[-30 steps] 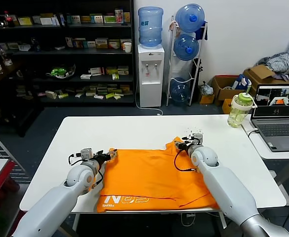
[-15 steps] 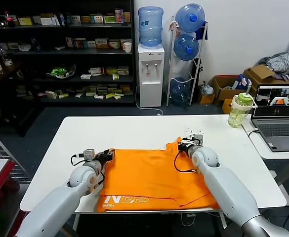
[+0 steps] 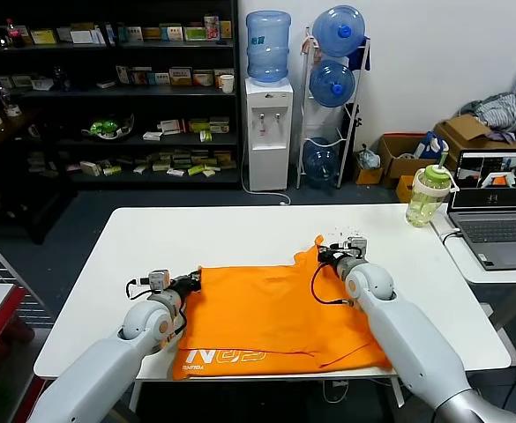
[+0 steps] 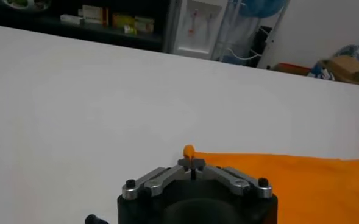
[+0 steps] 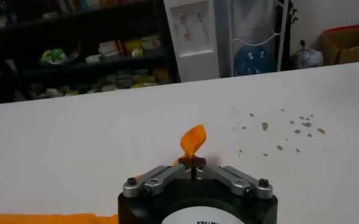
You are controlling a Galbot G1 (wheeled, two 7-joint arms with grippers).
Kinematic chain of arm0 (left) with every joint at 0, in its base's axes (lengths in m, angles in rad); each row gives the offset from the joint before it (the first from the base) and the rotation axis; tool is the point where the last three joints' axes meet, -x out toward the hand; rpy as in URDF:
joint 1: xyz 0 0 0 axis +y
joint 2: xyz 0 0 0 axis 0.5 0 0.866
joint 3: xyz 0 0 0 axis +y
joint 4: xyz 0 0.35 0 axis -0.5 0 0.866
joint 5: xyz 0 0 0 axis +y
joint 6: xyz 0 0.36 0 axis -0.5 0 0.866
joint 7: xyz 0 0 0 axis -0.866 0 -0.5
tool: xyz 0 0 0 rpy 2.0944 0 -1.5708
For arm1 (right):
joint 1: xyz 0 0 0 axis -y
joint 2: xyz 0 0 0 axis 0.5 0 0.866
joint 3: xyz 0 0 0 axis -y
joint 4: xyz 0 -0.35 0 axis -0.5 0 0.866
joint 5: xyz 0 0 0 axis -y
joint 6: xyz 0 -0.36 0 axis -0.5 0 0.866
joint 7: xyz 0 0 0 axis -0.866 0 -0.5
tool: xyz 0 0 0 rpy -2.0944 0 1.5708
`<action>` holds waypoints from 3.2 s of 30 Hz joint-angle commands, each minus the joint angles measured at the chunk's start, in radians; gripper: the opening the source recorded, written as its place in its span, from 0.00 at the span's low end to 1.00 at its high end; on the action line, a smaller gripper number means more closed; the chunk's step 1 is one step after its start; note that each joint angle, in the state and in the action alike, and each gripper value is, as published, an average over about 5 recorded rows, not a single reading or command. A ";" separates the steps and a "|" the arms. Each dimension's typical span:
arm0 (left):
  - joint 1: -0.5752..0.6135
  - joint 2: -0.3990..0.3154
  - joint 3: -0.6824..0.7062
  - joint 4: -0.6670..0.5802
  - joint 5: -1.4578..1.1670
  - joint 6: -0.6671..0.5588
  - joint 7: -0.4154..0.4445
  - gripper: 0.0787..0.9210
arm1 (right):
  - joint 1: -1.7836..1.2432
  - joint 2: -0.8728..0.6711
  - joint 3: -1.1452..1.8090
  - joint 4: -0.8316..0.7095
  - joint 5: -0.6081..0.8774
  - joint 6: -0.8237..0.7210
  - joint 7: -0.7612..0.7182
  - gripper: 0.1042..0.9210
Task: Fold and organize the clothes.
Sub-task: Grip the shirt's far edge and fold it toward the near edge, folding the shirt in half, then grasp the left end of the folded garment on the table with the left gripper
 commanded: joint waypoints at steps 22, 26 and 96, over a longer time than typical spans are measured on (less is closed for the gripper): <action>0.439 0.182 -0.165 -0.557 0.000 -0.032 -0.089 0.02 | -0.504 -0.320 0.206 0.627 0.187 -0.113 0.172 0.02; 0.460 0.180 -0.163 -0.568 0.019 -0.039 -0.097 0.02 | -0.541 -0.330 0.226 0.672 0.199 -0.119 0.189 0.02; 0.620 0.039 -0.211 -0.439 0.223 -0.175 -0.037 0.87 | -0.678 -0.324 0.318 0.752 0.186 -0.143 0.242 0.88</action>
